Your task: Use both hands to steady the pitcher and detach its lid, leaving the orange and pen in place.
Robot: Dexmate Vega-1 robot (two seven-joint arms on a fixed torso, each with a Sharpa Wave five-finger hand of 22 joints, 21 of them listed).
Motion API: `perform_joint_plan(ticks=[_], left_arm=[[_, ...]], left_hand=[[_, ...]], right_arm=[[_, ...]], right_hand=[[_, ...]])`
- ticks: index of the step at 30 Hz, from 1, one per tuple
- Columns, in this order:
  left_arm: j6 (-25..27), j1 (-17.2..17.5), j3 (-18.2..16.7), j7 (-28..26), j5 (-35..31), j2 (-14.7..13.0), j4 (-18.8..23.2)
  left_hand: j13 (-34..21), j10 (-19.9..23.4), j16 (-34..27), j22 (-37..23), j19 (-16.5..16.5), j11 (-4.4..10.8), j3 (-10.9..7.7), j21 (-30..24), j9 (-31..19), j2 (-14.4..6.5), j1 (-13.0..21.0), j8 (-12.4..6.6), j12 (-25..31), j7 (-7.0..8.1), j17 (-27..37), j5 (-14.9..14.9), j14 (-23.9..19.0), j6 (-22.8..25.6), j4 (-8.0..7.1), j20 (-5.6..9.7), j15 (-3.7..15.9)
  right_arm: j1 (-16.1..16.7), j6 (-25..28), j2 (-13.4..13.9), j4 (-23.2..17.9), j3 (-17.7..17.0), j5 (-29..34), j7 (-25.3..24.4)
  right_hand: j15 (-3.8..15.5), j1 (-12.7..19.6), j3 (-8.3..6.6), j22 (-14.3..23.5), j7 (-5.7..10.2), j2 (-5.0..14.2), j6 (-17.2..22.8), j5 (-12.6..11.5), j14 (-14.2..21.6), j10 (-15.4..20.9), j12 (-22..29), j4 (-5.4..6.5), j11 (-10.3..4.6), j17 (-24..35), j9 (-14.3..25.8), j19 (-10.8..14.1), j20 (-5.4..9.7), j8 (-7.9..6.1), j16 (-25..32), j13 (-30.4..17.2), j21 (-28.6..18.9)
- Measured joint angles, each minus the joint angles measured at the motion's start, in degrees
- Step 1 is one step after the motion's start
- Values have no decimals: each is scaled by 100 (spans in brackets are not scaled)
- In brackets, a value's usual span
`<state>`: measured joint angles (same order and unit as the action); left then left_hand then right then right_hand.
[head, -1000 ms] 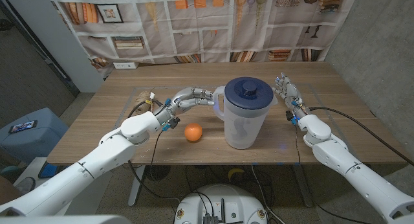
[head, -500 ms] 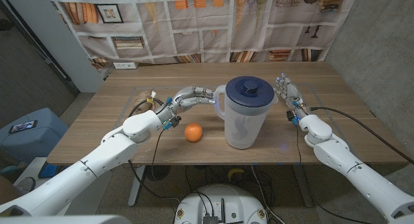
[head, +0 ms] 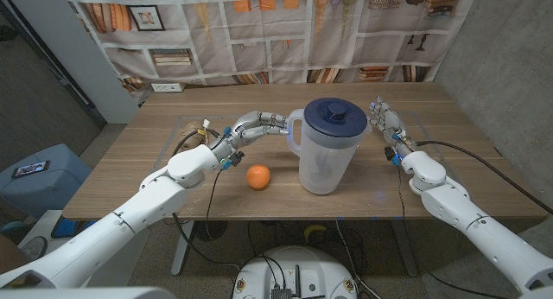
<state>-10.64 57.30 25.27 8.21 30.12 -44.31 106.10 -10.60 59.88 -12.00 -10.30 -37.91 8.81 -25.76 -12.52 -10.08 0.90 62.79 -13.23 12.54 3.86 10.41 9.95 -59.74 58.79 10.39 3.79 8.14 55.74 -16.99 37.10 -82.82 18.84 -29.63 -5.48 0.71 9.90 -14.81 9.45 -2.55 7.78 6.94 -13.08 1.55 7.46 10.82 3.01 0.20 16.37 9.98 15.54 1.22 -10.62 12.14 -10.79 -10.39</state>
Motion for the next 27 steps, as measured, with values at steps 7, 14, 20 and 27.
perform_joint_plan(ticks=[7,14,20,27], left_arm=[[-22,-54,3,-14,-65,13,-16],[-21,-69,-29,-31,-119,-51,39],[16,-76,-78,-40,-163,-133,107],[78,-106,-113,-34,-212,-211,161]], left_hand=[[10,53,1,0,0,53,27,0,-2,38,38,1,-1,-37,-1,-22,-67,83,5,0,67],[7,71,2,1,0,71,49,0,-4,78,78,6,-2,-39,-2,-27,-88,123,-1,0,89],[-20,72,2,1,0,71,66,0,-10,84,84,20,-14,-39,-3,-44,-98,124,1,0,99],[-23,72,9,1,1,71,94,0,-22,83,83,56,-18,-36,-11,-38,-128,128,-15,0,128]], right_arm=[[85,1,83,-132,-48,45,-36],[225,3,214,-364,-116,126,-130],[362,25,367,-602,-191,226,-201],[587,146,624,-1008,-326,386,-326]], right_hand=[[0,0,0,0,0,0,0,45,0,0,0,0,0,0,0,0,0,0,0,0,0],[0,0,0,0,0,0,0,44,0,0,0,0,0,0,0,0,0,0,0,0,0],[0,0,-24,0,4,0,3,45,0,0,0,-24,0,-1,0,0,0,0,0,0,0],[0,0,-25,0,32,0,32,45,0,0,0,-26,0,-10,0,21,-21,0,0,0,0]])
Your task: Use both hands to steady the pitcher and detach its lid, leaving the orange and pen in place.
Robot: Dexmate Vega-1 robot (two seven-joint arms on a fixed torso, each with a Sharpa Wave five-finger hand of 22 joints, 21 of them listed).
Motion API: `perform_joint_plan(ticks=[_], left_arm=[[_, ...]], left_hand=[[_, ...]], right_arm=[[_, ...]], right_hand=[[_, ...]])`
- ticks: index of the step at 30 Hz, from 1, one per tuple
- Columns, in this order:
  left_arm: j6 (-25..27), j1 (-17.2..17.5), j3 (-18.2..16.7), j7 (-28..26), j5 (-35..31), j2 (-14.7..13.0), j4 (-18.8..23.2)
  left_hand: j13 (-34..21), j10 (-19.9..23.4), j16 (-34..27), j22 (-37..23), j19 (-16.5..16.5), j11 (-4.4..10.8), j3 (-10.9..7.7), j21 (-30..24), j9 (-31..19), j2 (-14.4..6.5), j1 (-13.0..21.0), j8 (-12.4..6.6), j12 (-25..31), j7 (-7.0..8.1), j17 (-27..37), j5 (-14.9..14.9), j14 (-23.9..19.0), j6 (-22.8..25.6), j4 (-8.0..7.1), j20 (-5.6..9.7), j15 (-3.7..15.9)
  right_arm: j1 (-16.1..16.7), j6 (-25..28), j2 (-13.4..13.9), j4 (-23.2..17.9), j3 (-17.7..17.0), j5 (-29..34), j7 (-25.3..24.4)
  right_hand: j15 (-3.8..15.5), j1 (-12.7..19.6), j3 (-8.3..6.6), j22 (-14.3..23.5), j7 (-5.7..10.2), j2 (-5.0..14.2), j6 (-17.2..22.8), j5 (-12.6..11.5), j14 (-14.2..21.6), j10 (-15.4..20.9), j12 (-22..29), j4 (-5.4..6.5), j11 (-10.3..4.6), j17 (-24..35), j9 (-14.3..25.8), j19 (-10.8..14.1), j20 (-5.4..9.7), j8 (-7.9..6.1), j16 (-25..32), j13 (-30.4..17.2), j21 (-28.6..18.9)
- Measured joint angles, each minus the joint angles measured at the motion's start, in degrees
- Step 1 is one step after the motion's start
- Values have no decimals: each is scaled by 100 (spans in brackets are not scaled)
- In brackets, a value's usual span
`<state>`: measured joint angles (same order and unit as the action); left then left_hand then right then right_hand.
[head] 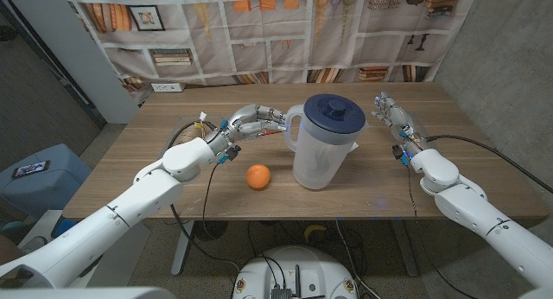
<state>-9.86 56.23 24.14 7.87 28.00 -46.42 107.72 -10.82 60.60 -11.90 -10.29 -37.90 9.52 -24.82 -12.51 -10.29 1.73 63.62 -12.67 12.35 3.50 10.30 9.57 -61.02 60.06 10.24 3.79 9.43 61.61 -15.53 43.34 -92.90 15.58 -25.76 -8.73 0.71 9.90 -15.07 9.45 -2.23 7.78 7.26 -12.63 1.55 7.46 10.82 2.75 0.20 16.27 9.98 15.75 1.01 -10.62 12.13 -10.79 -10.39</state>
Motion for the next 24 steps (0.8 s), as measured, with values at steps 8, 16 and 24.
perform_joint_plan(ticks=[8,16,24], left_arm=[[83,-77,-31,77,-41,-90,40],[141,-175,-40,155,-94,-167,63],[174,-228,-40,190,-129,-201,74]], left_hand=[[0,21,16,0,0,20,38,0,-1,-2,-2,29,-1,-2,-5,23,-21,39,-7,0,21],[1,41,21,0,0,39,48,0,-4,-3,-3,55,-40,7,-5,23,-10,66,-2,0,53],[3,42,22,0,0,39,67,0,-34,-3,-3,77,-45,8,-3,22,-10,68,-19,0,53]], right_arm=[[300,246,332,-512,-195,192,-146],[740,583,703,-1121,-522,414,-339],[1221,867,983,-1674,-924,621,-473]], right_hand=[[0,0,-40,0,0,0,0,0,0,0,0,-40,0,-5,0,0,0,0,0,0,0],[-23,1,-44,0,0,-1,-1,0,23,51,22,-79,14,-4,0,0,0,0,0,0,-22],[-23,69,-29,0,63,-69,19,44,23,137,44,-158,31,-32,0,41,-41,0,0,0,-22]])
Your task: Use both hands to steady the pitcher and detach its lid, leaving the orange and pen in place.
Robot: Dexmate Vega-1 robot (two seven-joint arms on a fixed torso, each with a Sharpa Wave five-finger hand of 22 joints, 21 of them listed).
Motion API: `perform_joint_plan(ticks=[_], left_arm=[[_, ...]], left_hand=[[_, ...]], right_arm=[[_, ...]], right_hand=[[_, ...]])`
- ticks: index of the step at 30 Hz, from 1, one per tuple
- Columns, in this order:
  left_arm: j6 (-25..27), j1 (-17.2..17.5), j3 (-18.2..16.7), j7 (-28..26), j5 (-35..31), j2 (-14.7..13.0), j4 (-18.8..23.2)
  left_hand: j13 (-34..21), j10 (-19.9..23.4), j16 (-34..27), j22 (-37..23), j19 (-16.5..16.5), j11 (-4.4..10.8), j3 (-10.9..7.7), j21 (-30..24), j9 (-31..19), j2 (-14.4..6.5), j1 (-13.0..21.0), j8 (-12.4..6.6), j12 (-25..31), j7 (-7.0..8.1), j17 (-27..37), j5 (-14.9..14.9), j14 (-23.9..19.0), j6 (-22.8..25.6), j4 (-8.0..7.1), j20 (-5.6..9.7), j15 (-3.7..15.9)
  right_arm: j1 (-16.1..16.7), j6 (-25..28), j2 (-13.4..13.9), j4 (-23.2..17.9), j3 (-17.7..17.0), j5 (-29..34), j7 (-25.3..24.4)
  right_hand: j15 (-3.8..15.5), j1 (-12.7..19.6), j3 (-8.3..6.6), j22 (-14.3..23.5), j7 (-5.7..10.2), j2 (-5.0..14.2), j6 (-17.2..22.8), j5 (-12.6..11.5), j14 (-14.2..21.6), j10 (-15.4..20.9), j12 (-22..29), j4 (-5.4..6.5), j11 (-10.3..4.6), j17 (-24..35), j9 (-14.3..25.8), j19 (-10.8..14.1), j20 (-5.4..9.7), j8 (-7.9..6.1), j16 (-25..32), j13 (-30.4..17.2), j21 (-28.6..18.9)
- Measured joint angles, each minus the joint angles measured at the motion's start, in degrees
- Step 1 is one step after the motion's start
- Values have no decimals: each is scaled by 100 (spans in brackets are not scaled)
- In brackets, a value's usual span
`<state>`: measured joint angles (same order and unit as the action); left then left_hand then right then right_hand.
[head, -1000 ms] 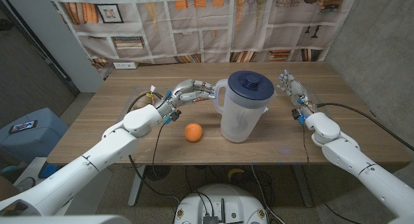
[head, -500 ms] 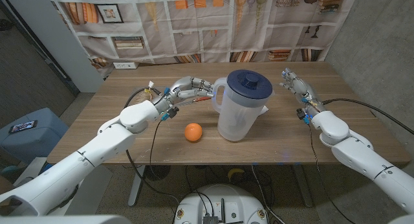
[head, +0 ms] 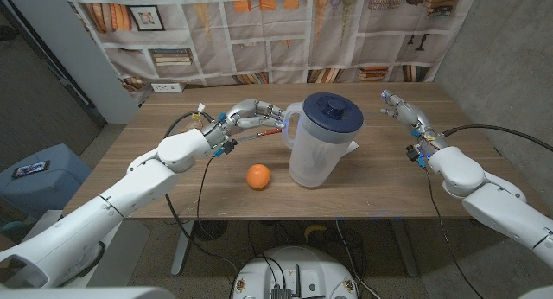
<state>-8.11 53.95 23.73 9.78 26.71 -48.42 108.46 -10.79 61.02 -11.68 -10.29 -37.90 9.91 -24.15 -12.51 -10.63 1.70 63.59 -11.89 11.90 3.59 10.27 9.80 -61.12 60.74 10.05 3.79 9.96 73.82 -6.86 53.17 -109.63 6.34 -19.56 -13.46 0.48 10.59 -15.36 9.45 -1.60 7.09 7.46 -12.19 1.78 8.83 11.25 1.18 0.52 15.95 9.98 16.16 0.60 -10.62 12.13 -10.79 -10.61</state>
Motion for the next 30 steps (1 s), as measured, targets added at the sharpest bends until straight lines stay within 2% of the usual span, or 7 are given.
perform_joint_plan(ticks=[9,13,16,20,23,24,30], left_arm=[[47,-31,2,7,-37,-22,21],[71,-45,5,12,-50,-29,31],[90,-73,16,24,-57,-41,45],[113,-82,19,41,-66,-43,47],[117,-114,30,43,-67,-55,67],[140,-117,31,49,-72,-56,70],[172,-148,42,55,-85,-68,103]], left_hand=[[3,0,16,0,0,0,15,0,0,0,0,-24,-1,1,1,-1,-7,1,2,0,27],[-1,1,16,0,0,1,38,0,0,0,0,-24,-1,10,1,-1,-8,10,-7,0,28],[-30,1,17,0,0,1,38,0,0,0,0,-24,-3,10,1,18,-8,10,-7,0,28],[-30,2,26,0,0,2,52,0,0,-1,-1,-24,-3,10,1,22,-8,10,-5,0,28],[-30,3,34,0,0,3,52,0,0,-1,-1,-24,-4,10,1,23,-8,10,-4,0,28],[-30,3,37,0,0,3,52,0,0,-1,-1,-24,-4,10,1,23,-8,10,-4,0,28],[-30,10,38,0,0,10,85,0,0,-9,-9,-23,-16,10,0,23,-8,10,-6,0,28]], right_arm=[[550,257,185,-581,-510,283,-82],[743,336,200,-784,-699,449,-104],[897,446,200,-964,-867,809,-111],[1055,477,187,-1164,-1066,893,-84],[1072,605,183,-1189,-1089,1160,96],[1171,617,164,-1337,-1236,1179,115],[1301,835,132,-1575,-1460,1409,423]], right_hand=[[-52,71,10,0,154,-71,30,0,52,50,23,-89,-31,-49,0,41,-41,0,0,0,0],[-72,128,18,0,153,-128,30,0,72,49,23,-161,-31,-53,0,61,-61,0,0,0,0],[-81,188,28,0,184,-188,61,0,81,81,23,-181,-63,-80,0,60,-63,0,0,0,0],[-100,188,38,0,184,-190,61,36,100,81,23,-231,-63,-99,0,59,-146,0,0,0,0],[-100,231,39,0,184,-234,61,39,100,81,23,-277,-63,-106,0,40,-165,0,0,-5,0],[-100,231,39,0,184,-235,61,39,100,81,23,-277,-62,-106,0,37,-192,0,0,-19,0],[-187,240,39,0,183,-318,62,39,60,83,23,-371,-60,-133,25,0,-329,0,0,-29,0]])
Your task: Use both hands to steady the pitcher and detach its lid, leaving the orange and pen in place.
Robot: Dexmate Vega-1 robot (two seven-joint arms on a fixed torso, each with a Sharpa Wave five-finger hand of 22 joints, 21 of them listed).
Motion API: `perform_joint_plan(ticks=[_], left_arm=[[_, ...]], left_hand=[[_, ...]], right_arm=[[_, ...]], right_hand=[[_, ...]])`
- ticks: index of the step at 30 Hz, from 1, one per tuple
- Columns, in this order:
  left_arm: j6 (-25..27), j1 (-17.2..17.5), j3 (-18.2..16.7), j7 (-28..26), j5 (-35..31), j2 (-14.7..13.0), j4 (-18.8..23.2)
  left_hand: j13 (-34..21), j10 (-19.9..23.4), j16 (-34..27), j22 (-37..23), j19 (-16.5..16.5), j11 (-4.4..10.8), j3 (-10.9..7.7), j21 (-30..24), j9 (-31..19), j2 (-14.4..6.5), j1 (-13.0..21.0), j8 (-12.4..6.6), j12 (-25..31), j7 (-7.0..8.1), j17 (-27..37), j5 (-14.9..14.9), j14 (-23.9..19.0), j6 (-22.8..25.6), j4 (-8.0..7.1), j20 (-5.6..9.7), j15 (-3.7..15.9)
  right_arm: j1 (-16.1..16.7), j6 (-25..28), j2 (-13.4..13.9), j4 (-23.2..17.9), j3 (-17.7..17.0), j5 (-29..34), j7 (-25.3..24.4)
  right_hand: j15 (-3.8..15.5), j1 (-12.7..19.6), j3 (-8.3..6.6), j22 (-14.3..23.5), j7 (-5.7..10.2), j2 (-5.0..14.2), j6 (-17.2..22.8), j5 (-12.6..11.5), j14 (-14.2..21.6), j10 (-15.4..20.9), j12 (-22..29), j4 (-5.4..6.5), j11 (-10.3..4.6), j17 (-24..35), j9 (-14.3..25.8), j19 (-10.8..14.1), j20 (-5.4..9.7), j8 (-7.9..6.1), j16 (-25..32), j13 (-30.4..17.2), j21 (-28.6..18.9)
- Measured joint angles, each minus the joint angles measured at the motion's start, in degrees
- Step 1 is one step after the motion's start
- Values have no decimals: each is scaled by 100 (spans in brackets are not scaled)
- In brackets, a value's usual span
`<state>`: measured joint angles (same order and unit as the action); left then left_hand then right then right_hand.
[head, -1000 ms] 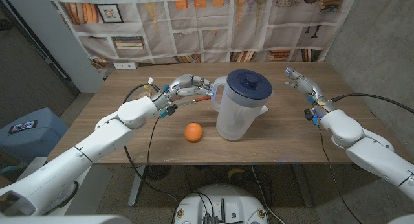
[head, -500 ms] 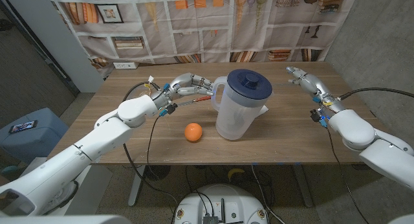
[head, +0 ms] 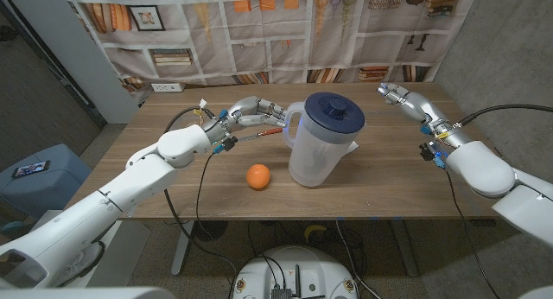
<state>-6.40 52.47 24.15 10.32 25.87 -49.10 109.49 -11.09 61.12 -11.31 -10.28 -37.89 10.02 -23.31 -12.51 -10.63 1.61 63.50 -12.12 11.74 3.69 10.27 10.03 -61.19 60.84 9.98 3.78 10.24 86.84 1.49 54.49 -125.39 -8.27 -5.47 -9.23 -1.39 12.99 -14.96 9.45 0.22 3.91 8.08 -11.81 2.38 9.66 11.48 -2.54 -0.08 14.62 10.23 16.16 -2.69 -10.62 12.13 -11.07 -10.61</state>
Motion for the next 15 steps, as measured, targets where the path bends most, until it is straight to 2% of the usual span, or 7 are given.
perform_joint_plan(ticks=[3,6,13,14,15], left_arm=[[24,-7,4,1,-10,-5,20],[58,-11,7,0,-25,-13,45],[100,-15,12,-8,-46,-30,94],[100,-15,12,-8,-46,-30,94],[116,-19,14,-11,-53,-34,104]], left_hand=[[0,0,1,0,0,0,1,0,0,-7,-7,1,-5,0,-1,0,0,0,0,0,0],[1,0,6,0,0,0,1,0,0,-7,-7,6,-5,0,-1,0,1,0,0,0,-1],[2,0,9,0,0,0,15,0,-34,-7,-7,22,-7,0,-3,-2,2,0,2,0,-2],[2,0,11,0,0,0,15,0,-34,-7,-7,22,-7,0,-4,-2,2,0,2,0,-2],[3,0,11,0,0,0,25,0,-34,-7,-7,22,-8,0,-4,-3,2,0,-7,0,-2]], right_arm=[[77,128,-23,-170,-150,99,176],[175,273,-60,-419,-372,195,404],[291,537,-136,-774,-683,388,877],[301,578,-147,-813,-721,414,966],[318,612,-162,-882,-787,434,1032]], right_hand=[[-58,90,-8,0,-35,-90,-34,0,-3,42,0,-56,-3,-20,5,2,-77,0,0,0,0],[-89,90,-12,0,-76,-89,-112,48,9,69,0,-115,7,-26,5,9,-153,0,0,-26,0],[-162,204,-92,0,-73,-67,-281,80,-61,57,0,-250,82,-52,5,-20,-185,0,0,-30,0],[-182,206,-85,0,-84,-66,-292,80,-41,53,0,-280,86,-52,5,-24,-227,0,0,-30,0],[-190,275,-92,0,-83,-135,-291,80,-33,47,0,-298,92,-52,6,-41,-243,0,0,-30,0]])
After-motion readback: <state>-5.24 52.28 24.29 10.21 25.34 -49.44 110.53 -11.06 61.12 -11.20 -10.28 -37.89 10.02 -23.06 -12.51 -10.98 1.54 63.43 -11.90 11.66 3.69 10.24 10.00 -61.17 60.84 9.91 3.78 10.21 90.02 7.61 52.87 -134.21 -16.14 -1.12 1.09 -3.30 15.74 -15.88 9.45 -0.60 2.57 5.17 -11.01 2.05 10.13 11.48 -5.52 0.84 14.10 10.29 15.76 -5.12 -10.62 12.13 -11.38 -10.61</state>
